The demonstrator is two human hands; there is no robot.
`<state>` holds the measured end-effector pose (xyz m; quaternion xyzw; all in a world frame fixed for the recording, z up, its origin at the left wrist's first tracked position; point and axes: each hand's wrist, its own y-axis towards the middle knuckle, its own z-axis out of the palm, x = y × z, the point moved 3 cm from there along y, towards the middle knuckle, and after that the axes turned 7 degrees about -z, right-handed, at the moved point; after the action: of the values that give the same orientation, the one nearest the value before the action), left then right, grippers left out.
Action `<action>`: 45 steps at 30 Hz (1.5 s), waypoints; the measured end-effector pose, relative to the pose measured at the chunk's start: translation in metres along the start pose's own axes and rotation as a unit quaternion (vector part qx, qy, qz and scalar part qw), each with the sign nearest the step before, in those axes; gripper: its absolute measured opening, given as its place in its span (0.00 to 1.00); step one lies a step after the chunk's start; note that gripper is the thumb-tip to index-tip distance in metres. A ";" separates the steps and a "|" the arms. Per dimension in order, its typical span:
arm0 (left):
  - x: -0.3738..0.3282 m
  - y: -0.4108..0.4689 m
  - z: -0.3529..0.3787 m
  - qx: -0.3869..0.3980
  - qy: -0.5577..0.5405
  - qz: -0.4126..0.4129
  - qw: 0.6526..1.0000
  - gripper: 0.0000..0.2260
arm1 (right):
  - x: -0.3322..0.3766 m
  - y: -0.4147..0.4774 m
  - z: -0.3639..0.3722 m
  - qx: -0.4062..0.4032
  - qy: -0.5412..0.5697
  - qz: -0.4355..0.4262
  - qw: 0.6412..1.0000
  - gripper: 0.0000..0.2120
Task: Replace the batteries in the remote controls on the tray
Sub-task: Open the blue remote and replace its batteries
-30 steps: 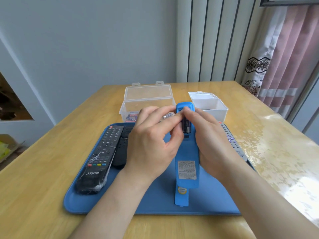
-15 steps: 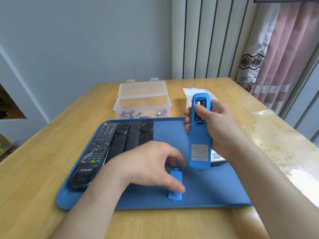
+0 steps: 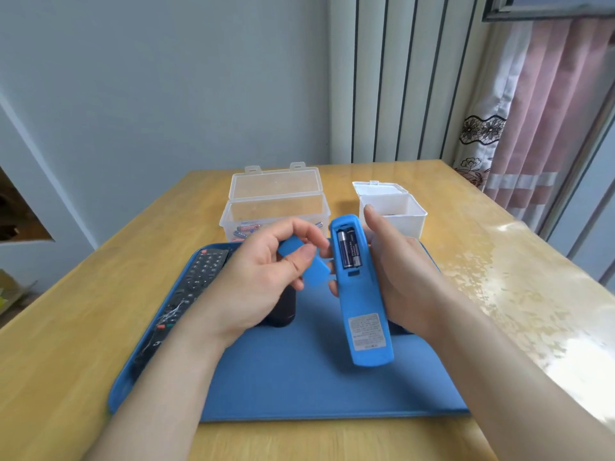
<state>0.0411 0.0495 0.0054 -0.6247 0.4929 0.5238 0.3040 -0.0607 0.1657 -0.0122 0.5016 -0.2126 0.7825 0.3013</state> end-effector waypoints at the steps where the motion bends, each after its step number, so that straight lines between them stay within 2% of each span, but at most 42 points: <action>1: 0.001 0.001 0.003 0.002 -0.021 0.008 1.000 0.06 | -0.001 -0.001 0.003 0.013 0.004 0.004 1.000 0.29; 4: 0.003 0.004 0.012 -0.026 -0.045 0.024 0.998 0.11 | -0.003 -0.002 0.009 0.048 -0.001 0.006 0.999 0.30; 9: 0.003 0.006 0.010 -0.102 -0.090 0.043 0.990 0.11 | -0.006 -0.003 0.011 0.054 -0.010 0.010 0.998 0.29; 15: 0.002 0.005 0.010 -0.157 -0.059 0.077 0.983 0.14 | -0.008 -0.004 0.016 0.071 -0.025 0.008 0.997 0.28; 20: 0.004 0.006 0.014 -0.161 -0.006 0.087 0.983 0.16 | -0.008 -0.006 0.014 0.078 -0.045 -0.006 0.996 0.27; 26: 0.003 0.004 0.013 -0.173 0.054 0.115 0.977 0.14 | -0.008 -0.006 0.014 0.029 -0.054 -0.022 0.998 0.22; 28: 0.000 0.002 0.011 -0.193 0.029 0.118 0.974 0.11 | -0.006 -0.004 0.011 0.000 -0.034 -0.029 0.999 0.20; 31: 0.003 0.004 0.004 -0.224 -0.098 0.072 0.967 0.11 | 0.000 -0.004 0.009 -0.002 0.002 -0.049 0.999 0.13; 32: 0.006 0.004 0.002 -0.219 -0.137 0.045 0.965 0.11 | 0.002 -0.005 0.009 0.010 0.002 -0.062 0.998 0.10; 34: 0.010 0.006 0.001 -0.186 -0.161 -0.005 0.969 0.11 | 0.004 -0.005 0.009 0.019 -0.012 -0.090 0.996 0.12; 35: 0.012 0.006 0.001 -0.160 -0.141 -0.023 0.977 0.11 | 0.004 -0.005 0.009 0.013 -0.023 -0.101 0.995 0.12; 38: 0.015 0.006 0.009 -0.079 -0.045 -0.052 0.994 0.20 | 0.003 -0.005 0.010 -0.002 -0.039 -0.105 0.994 0.11; 39: 0.016 0.007 0.011 -0.074 -0.022 -0.049 0.996 0.20 | 0.003 -0.005 0.010 -0.009 -0.033 -0.096 0.995 0.11; 41: 0.013 0.006 0.009 -0.120 -0.015 -0.028 0.992 0.16 | 0.003 -0.005 0.008 -0.024 -0.007 -0.071 0.997 0.14; 43: 0.010 0.005 0.004 -0.149 -0.101 -0.013 0.984 0.14 | 0.005 -0.005 0.009 -0.028 0.015 -0.056 0.998 0.17; 45: 0.006 0.004 0.004 -0.124 -0.213 -0.008 0.969 0.13 | 0.004 -0.005 0.012 -0.027 0.031 -0.049 0.998 0.18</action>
<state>0.0356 0.0497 -0.0010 -0.5355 0.3433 0.6995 0.3258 -0.0502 0.1631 -0.0039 0.4786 -0.1996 0.7758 0.3594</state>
